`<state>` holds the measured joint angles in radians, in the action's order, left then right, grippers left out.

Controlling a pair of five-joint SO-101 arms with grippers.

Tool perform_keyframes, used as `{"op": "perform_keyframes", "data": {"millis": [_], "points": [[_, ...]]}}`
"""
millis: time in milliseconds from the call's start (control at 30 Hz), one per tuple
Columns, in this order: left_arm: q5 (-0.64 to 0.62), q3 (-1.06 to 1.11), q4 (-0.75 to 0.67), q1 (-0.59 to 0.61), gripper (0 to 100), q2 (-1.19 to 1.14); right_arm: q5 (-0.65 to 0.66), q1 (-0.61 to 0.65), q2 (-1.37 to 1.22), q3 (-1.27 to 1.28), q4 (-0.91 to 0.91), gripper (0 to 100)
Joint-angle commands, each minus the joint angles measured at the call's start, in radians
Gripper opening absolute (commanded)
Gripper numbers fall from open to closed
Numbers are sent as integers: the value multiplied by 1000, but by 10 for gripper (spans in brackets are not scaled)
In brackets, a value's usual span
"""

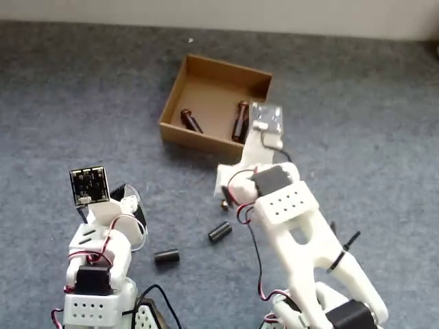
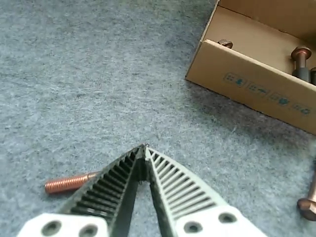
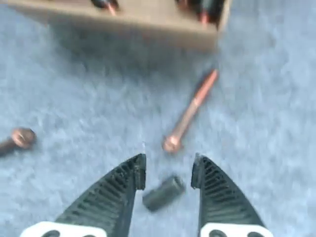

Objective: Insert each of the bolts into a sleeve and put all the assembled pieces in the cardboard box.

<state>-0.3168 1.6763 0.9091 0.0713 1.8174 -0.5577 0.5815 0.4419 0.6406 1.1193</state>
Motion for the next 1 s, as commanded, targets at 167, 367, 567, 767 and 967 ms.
{"op": "perform_keyframes", "data": {"millis": [167, 367, 567, 767, 967], "points": [[12, 19, 2, 7, 6, 5, -189, 162, -143, -15, 82, 145], [12, 19, 2, 10, 6, 5, -244, 191, -292, -18, 73, 145], [12, 19, 2, 10, 6, 5, -264, 189, -400, -18, 7, 146], [12, 19, 2, 10, 6, 5, -264, 189, -421, -18, -67, 142], [12, 19, 3, 10, 6, 5, -264, 189, -421, -8, -120, 142]]}}
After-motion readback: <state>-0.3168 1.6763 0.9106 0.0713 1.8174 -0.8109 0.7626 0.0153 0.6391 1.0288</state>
